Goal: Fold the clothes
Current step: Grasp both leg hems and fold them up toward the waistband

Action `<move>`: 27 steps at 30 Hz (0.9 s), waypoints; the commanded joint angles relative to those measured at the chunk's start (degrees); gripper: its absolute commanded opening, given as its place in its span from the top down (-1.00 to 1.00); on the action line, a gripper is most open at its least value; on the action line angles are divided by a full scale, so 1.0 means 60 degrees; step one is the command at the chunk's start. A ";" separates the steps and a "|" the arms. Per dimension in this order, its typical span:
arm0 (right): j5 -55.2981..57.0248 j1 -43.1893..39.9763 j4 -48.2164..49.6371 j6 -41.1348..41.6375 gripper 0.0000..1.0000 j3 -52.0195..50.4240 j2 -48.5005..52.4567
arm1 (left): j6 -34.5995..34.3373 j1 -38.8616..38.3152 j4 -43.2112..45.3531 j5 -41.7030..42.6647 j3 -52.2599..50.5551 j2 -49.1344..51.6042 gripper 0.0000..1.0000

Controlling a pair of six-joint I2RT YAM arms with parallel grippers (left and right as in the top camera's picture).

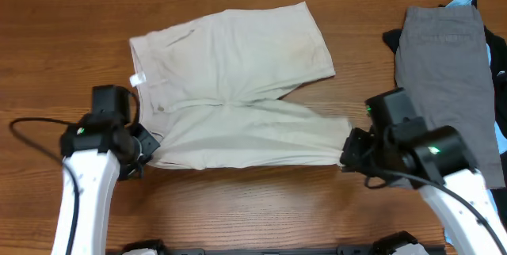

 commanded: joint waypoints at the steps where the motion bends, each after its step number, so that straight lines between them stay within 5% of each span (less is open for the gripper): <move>1: 0.0342 -0.0135 -0.0688 -0.0284 0.92 0.0911 -0.0525 | 0.0430 0.0029 -0.0517 -0.0364 0.0514 -0.1257 0.92; 6: 0.0291 -0.0135 -0.1665 -0.0248 0.92 0.1971 -0.1304 | 0.0433 0.0029 -0.1042 -0.0386 0.0652 -0.3129 0.92; 11: 0.0514 -0.0135 -0.0754 -0.0379 0.92 0.2109 -0.1242 | 0.0423 0.0029 -0.1016 -0.0947 0.0652 -0.3825 0.92; 18: 0.0699 -0.0135 0.1566 -0.1647 0.92 0.2109 0.1330 | 0.0357 0.0029 0.0211 -0.1661 0.0648 -0.2488 0.92; 27: 0.0947 -0.0433 0.5107 -0.3009 0.92 0.2113 0.4320 | 0.0353 0.0029 0.4054 -0.2095 0.0648 0.0601 0.92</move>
